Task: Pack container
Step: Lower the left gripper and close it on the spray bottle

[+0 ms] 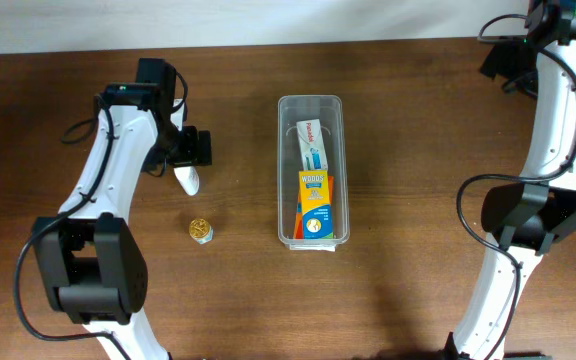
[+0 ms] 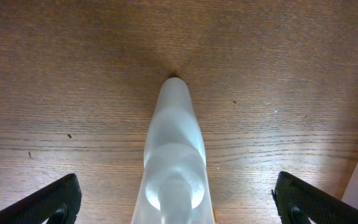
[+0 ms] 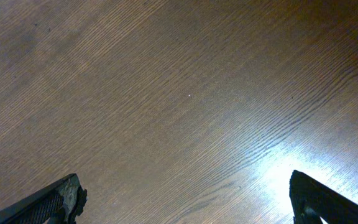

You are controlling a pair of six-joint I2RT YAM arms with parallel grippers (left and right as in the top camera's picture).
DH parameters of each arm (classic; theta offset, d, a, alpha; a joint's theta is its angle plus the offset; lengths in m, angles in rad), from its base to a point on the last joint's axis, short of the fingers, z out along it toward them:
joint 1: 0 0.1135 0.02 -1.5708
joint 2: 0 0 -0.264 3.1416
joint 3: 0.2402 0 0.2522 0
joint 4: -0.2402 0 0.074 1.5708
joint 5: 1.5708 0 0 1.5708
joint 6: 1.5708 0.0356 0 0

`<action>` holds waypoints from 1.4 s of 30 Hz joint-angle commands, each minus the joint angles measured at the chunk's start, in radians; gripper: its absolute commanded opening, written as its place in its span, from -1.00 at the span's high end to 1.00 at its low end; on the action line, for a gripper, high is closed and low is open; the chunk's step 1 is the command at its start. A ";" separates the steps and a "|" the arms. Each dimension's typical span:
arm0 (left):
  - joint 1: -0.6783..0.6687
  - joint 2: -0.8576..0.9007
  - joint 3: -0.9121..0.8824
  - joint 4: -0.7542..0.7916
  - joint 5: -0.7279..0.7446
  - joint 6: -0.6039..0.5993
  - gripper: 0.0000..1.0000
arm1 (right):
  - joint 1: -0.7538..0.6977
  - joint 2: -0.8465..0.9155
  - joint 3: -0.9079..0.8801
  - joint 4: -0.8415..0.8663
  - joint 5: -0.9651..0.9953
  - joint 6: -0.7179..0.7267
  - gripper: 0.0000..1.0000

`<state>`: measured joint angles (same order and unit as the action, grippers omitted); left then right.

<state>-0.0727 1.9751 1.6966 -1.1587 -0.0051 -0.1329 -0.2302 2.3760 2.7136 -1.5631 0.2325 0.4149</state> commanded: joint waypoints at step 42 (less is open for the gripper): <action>0.005 0.074 0.017 0.027 -0.002 -0.012 -0.61 | 0.001 0.008 0.018 0.001 0.019 0.005 -0.97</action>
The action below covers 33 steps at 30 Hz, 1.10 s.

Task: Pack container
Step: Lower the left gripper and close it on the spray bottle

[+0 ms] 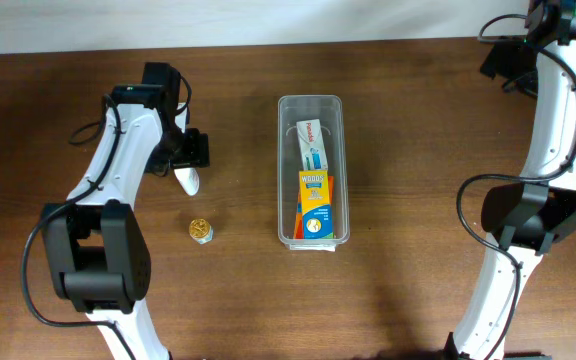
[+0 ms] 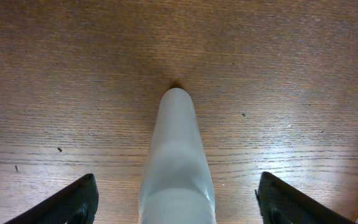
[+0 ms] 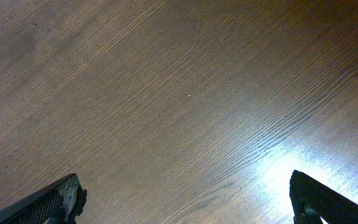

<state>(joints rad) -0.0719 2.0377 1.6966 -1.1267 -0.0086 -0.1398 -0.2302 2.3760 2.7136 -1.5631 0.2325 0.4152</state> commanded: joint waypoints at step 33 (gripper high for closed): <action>0.005 0.021 -0.004 -0.012 0.001 -0.002 -0.11 | 0.000 0.008 0.018 0.001 0.019 0.005 -0.97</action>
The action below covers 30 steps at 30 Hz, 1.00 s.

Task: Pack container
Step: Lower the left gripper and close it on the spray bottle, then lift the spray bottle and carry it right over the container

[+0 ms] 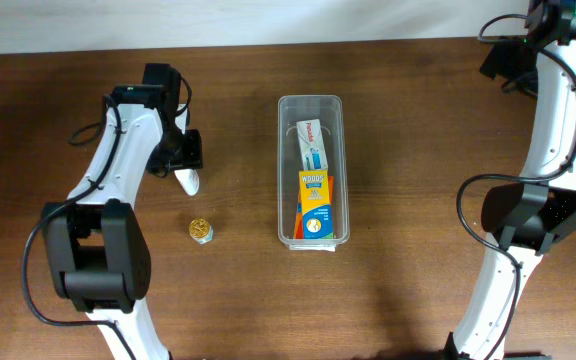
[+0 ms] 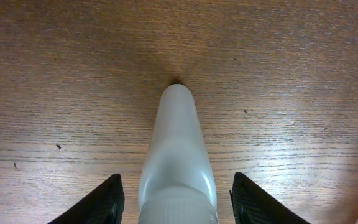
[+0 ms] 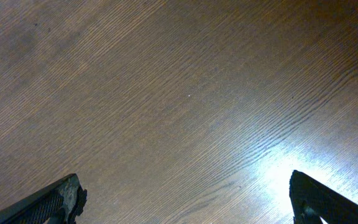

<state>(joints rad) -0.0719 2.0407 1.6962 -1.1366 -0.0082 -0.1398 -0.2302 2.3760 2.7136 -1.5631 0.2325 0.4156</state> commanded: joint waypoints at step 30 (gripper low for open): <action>0.002 0.022 -0.003 -0.018 0.009 -0.002 0.38 | 0.000 0.008 0.018 0.001 0.019 0.005 -0.97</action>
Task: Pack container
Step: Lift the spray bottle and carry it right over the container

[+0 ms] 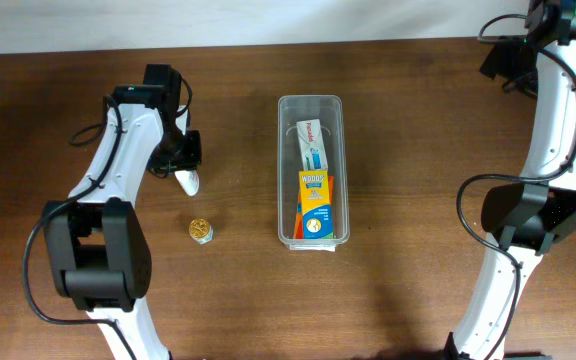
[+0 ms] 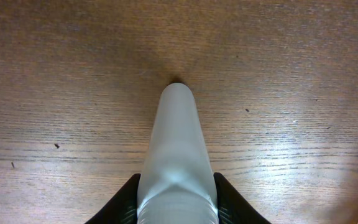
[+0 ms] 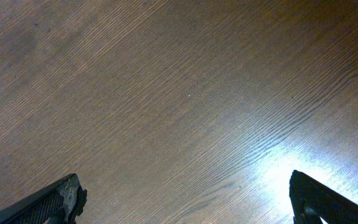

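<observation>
A white plastic tube (image 1: pixel 187 181) lies on the wooden table left of the clear container (image 1: pixel 284 170). My left gripper (image 1: pixel 181 152) is shut on its upper end; in the left wrist view both fingertips (image 2: pixel 126 199) press against the sides of the tube (image 2: pixel 176 155), whose rounded tip points away from the camera. The container holds a toothpaste box (image 1: pixel 312 143) and an orange and blue packet (image 1: pixel 316 205). A small gold-coloured round item (image 1: pixel 201 230) sits below the tube. My right gripper (image 3: pixel 185 199) is open over bare wood at the far right.
The right arm (image 1: pixel 548 120) runs down the table's right side. A white wall strip borders the table's far edge (image 1: pixel 268 40). Bare wood lies between the tube and the container.
The left gripper's fingers, a small gap away from the tube on each side 1.0 s ago, now touch it. The tube lies in the same place. The right arm is unchanged.
At first my left gripper stood wide open around the white tube on the table. Its fingers were closer at each later moment, and now they clamp the tube. The tube, the container and the right arm stayed where they were.
</observation>
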You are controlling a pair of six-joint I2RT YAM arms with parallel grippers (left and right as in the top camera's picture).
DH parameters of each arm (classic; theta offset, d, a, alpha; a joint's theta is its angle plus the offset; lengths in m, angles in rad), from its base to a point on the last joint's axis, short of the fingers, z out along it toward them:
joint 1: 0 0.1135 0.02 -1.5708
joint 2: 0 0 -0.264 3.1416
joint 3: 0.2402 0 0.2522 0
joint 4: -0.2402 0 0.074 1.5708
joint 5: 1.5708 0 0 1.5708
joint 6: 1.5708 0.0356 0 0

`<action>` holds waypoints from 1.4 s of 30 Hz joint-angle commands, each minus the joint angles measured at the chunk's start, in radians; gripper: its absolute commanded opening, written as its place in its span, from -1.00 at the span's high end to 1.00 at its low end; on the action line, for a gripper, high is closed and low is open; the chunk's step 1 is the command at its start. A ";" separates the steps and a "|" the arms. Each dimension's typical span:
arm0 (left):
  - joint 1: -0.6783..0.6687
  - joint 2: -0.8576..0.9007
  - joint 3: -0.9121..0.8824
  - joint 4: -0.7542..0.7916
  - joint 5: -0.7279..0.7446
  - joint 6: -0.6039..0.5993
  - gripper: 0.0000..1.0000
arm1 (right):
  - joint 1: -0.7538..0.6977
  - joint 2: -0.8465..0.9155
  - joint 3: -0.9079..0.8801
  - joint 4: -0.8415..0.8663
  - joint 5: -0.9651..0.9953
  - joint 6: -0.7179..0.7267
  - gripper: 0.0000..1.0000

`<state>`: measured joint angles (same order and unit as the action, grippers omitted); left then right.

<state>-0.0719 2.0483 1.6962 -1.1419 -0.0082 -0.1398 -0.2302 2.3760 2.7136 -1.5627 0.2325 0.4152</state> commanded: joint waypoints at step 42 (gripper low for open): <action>-0.311 0.013 0.512 -0.328 0.260 -0.119 0.51 | 0.001 0.008 0.018 0.000 0.019 0.005 -0.97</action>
<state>-0.3481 2.0544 2.1769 -1.4738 0.2222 -0.2111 -0.2302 2.3760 2.7136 -1.5631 0.2325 0.4152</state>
